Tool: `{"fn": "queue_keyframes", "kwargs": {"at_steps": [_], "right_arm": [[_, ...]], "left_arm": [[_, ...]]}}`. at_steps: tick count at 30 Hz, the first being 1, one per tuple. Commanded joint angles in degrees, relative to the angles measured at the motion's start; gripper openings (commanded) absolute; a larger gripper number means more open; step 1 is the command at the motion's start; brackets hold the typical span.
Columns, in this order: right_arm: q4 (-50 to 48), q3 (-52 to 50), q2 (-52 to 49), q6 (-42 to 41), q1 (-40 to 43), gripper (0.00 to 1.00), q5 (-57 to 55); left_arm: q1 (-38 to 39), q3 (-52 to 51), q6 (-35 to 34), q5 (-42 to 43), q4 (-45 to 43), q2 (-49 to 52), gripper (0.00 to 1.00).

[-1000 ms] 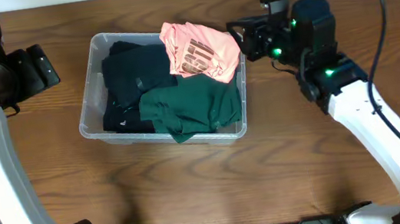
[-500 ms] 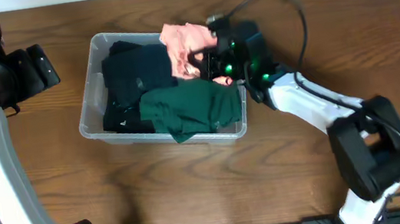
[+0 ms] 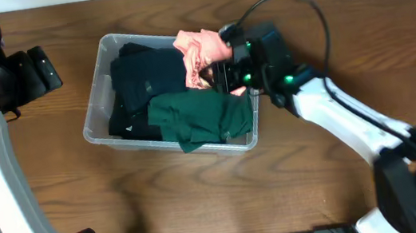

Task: Pack container
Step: 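Push the pink shirt down into the bin with the right gripper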

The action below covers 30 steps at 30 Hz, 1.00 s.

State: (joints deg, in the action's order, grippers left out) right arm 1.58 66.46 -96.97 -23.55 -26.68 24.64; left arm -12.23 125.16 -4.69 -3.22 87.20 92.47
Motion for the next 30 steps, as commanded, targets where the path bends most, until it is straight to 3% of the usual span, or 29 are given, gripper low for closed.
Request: {"fn": "queue_keyframes", "kwargs": {"at_steps": [1, 8, 12, 16, 22, 30], "right_arm": [[-5.1, 0.0, 7.3, 1.8, 0.6, 0.56, -4.5], [-11.1, 0.0, 3.8, 0.6, 0.5, 0.29, -9.0], [-11.7, 0.0, -3.7, -1.7, 0.4, 0.24, -13.0], [-12.4, 0.0, -10.5, -9.3, 0.6, 0.15, -15.3], [-7.8, 0.0, -12.9, -7.5, -0.5, 0.11, -7.7], [3.9, 0.1, -12.3, -1.8, -0.5, 0.09, -11.3]], "left_arm": [[-0.2, -0.4, -0.3, -0.5, 0.2, -0.4, 0.98], [-0.2, -0.4, -0.3, -0.5, 0.2, -0.4, 0.98], [-0.2, -0.4, -0.3, -0.5, 0.2, -0.4, 0.98], [-0.2, -0.4, -0.3, -0.5, 0.2, -0.4, 0.98], [-0.2, -0.4, -0.3, -0.5, 0.2, -0.4, 0.98], [-0.2, -0.4, -0.3, -0.5, 0.2, -0.4, 0.98]]}}
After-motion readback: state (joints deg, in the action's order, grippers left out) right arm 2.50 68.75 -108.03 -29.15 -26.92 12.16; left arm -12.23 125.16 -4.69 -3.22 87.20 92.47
